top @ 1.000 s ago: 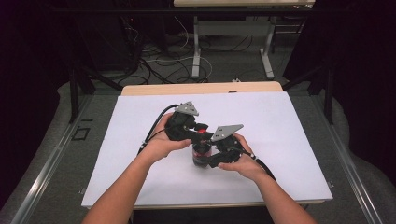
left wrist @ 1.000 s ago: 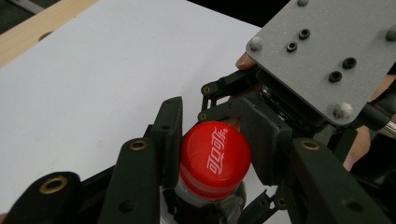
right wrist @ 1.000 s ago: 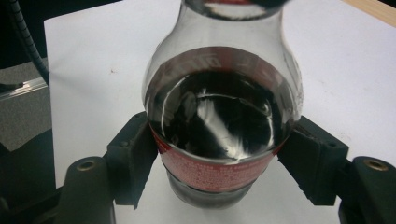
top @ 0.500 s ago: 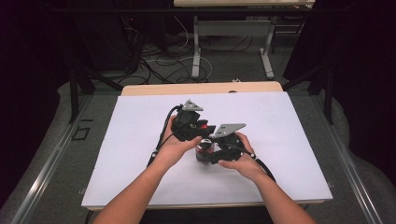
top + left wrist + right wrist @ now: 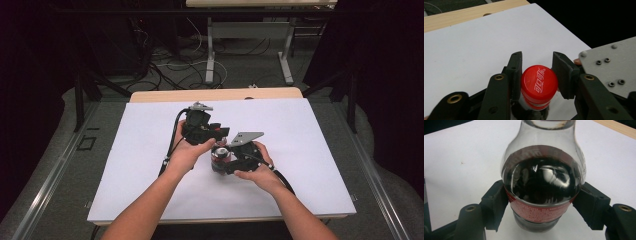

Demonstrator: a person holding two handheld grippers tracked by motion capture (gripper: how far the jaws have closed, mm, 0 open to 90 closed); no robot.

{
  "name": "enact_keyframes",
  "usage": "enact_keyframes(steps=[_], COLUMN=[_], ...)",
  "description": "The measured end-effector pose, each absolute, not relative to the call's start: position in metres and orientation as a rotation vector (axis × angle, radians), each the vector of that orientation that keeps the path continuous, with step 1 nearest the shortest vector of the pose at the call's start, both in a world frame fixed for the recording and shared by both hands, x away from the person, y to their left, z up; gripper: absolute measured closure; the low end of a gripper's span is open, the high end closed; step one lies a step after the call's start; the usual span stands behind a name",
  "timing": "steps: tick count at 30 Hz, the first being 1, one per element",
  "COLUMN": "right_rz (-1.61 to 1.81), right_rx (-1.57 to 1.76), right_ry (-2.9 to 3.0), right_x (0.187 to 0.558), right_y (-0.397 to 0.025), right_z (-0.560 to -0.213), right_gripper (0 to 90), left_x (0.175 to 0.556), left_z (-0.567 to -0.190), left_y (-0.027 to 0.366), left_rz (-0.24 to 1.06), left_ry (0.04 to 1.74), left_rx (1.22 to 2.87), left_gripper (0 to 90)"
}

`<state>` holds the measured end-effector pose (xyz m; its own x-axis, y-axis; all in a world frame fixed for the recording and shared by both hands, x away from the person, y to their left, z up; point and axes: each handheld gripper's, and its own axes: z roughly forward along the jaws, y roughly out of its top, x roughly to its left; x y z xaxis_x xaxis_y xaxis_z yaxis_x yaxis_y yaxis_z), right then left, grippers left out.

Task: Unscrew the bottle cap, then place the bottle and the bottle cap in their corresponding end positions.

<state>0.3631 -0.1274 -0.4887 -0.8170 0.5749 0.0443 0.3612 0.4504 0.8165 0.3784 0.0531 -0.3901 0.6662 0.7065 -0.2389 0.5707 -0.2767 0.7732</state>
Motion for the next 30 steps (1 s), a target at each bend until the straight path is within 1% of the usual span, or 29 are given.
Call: enact_keyframes(steps=[7, 15, 23, 30], right_rz=[1.284, 1.286, 1.264, 1.199], right_rx=[0.838, 0.872, 0.928, 1.005], right_ry=[2.431, 2.398, 2.358, 2.312], right_x=[0.366, 0.37, 0.375, 0.389], right_y=[-0.133, -0.138, -0.146, -0.156], right_z=[-0.488, -0.487, -0.484, -0.482], right_gripper=[30.7, 30.7, 30.7, 30.7], left_x=[0.392, 0.401, 0.397, 0.39], left_z=[-0.396, -0.402, -0.41, -0.422], left_y=[0.075, 0.095, 0.112, 0.127], left_rz=[0.195, 0.211, 0.241, 0.251], left_ry=[1.085, 1.139, 1.163, 1.179], left_rx=[1.911, 1.876, 1.87, 1.849], left_gripper=[61.2, 61.3, 61.2, 61.2])
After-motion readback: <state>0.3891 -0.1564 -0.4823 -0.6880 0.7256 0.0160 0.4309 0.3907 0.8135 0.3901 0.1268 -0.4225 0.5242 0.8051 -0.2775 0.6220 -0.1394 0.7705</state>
